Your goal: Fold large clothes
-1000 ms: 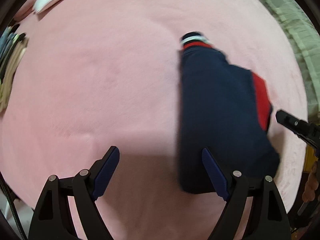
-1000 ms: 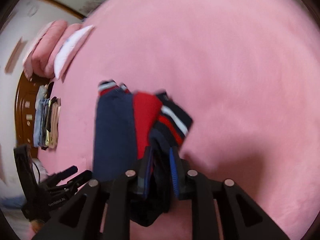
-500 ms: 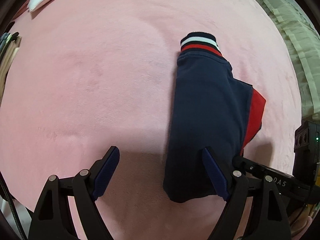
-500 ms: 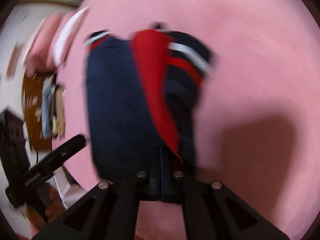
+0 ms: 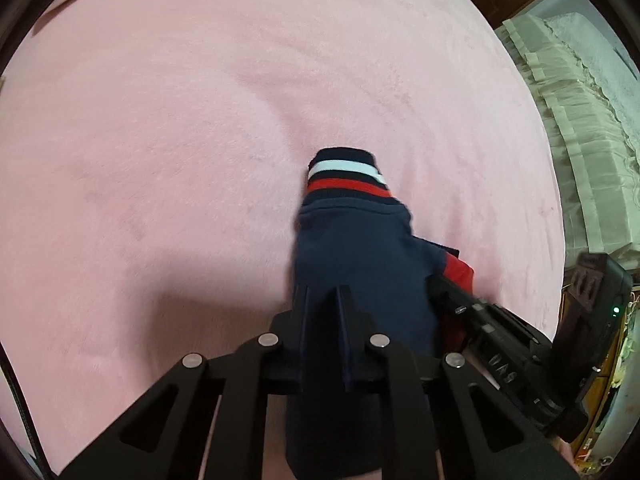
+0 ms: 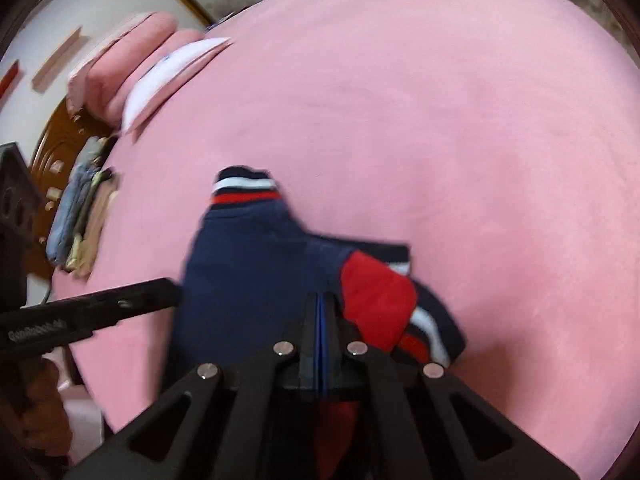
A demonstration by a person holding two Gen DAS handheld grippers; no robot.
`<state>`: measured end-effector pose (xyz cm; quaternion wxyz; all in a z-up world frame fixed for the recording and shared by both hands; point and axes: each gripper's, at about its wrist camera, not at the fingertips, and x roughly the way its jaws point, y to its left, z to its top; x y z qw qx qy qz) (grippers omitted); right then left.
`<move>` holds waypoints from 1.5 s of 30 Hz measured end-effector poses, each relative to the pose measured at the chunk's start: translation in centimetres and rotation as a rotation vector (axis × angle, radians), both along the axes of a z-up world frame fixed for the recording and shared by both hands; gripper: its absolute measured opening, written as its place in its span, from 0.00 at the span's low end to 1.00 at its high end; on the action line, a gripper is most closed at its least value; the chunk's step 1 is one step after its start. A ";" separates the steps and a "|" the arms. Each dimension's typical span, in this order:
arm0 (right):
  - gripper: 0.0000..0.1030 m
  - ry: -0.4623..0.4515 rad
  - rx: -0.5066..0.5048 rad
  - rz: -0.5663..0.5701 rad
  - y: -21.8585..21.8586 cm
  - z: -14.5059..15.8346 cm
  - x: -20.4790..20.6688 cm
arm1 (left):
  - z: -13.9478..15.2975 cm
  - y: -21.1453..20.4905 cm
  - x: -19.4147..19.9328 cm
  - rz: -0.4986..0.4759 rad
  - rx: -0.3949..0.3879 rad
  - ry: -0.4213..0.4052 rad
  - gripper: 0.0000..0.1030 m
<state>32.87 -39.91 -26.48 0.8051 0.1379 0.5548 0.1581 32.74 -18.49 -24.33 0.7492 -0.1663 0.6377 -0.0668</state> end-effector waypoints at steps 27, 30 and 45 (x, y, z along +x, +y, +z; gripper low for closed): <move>0.00 0.038 0.091 0.094 1.2 4.8 -9.6 | 3.1 -1.9 -7.4 -0.242 0.033 0.032 0.02; 0.00 0.109 0.052 0.151 4.0 3.1 -9.8 | 1.0 -2.1 -8.3 -0.224 0.037 0.091 0.02; 0.06 0.188 -0.227 0.049 4.3 6.0 -12.7 | 3.3 0.1 -11.3 -0.144 0.257 0.115 0.59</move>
